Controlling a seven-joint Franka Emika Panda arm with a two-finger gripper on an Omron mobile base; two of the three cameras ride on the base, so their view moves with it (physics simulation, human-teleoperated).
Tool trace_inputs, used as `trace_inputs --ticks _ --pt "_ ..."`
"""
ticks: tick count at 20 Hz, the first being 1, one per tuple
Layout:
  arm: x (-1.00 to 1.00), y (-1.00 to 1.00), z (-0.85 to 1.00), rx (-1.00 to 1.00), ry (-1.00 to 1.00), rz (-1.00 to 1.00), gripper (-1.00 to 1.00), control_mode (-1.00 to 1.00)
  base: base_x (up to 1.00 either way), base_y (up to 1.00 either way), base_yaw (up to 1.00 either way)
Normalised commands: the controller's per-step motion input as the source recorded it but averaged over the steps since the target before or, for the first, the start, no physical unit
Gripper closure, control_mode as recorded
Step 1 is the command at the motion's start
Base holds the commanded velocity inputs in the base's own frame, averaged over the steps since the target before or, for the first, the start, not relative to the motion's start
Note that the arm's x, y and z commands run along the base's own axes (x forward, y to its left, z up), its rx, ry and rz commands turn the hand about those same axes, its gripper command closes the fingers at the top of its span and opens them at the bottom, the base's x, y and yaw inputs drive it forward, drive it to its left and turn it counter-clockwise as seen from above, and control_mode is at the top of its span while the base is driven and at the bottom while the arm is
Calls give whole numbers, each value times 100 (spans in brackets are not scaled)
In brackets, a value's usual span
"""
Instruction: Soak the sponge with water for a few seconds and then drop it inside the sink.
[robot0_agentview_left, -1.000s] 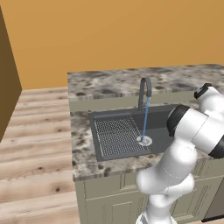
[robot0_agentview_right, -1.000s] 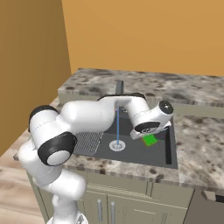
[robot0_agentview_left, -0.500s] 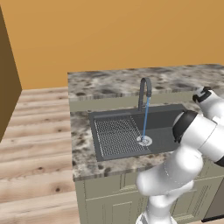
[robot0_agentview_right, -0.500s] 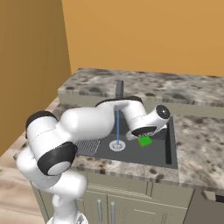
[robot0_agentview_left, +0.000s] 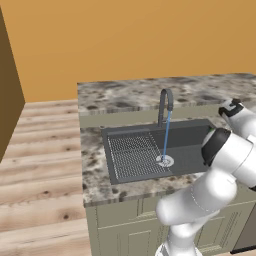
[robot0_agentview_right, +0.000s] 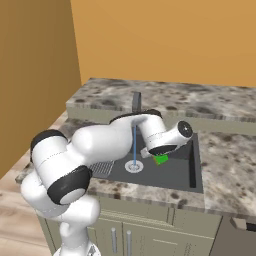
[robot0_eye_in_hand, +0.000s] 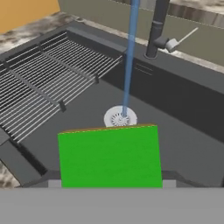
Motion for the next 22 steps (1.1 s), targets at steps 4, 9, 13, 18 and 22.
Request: trace_inputs --ticks 4,9,13,18,22 --pt "16 33 -1 1 -9 4 100 -100 0 0 0" --pt "25 36 -23 0 -4 3 100 -100 0 0 0" --pt "33 35 -30 0 0 2 100 -100 0 0 0" --pt "24 29 -21 0 0 1 100 -100 0 0 0" --pt "23 18 -28 0 0 0 100 -100 0 0 0"
